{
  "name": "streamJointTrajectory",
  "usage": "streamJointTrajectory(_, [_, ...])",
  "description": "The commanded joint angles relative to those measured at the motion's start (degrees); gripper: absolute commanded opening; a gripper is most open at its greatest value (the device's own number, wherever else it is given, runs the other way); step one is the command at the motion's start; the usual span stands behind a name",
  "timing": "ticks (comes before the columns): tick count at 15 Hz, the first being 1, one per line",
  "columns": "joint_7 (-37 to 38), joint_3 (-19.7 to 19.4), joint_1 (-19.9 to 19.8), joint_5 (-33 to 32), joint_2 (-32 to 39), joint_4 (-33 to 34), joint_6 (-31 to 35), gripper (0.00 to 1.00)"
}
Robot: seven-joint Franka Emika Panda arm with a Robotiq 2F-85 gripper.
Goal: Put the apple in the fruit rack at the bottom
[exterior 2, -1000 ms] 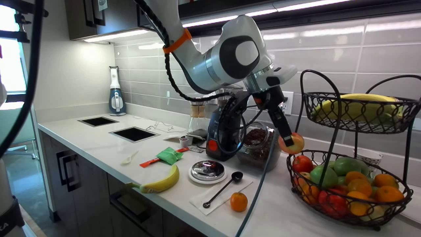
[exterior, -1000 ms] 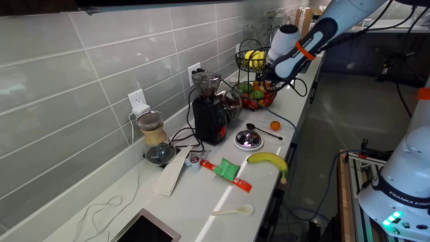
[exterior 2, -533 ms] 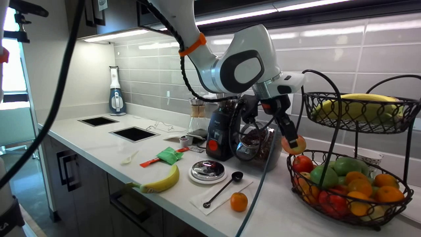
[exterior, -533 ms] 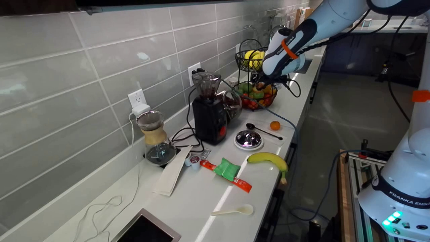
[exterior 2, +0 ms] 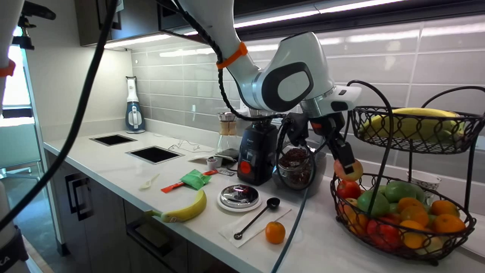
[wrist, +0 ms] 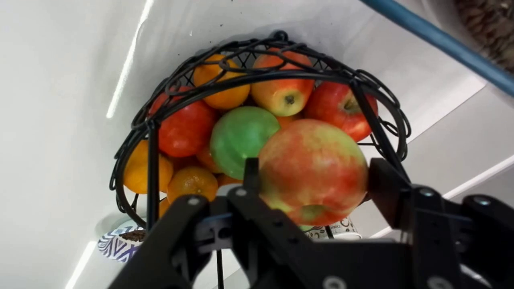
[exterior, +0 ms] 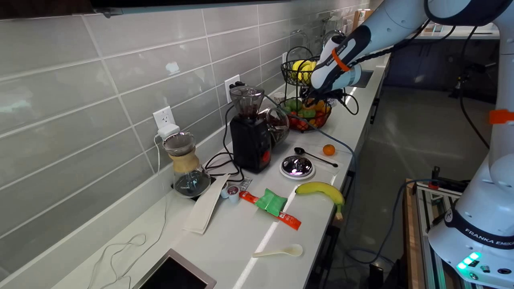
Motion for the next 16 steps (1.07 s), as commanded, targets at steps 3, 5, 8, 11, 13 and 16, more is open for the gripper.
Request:
streamJointTrajectory(3, [-2.09,-3.92,3.62,1.05,2.54,0.47,-0.14,0.43])
streamJointTrajectory(5, [-3.00,-3.72,3.34,1.85,3.27,0.70,0.08,0.43])
streamJointTrajectory(8, [-4.00,-2.89,2.60,2.96,3.80,1.17,0.15,0.43])
streamJointTrajectory(11, [-5.61,-1.90,1.75,4.34,4.25,1.26,0.39,0.43])
streamJointTrajectory(13, [-6.28,-1.99,1.74,4.78,4.89,1.48,0.88,0.43])
streamJointTrajectory(16, [-6.32,-2.51,1.95,4.86,6.07,1.87,2.67,0.43])
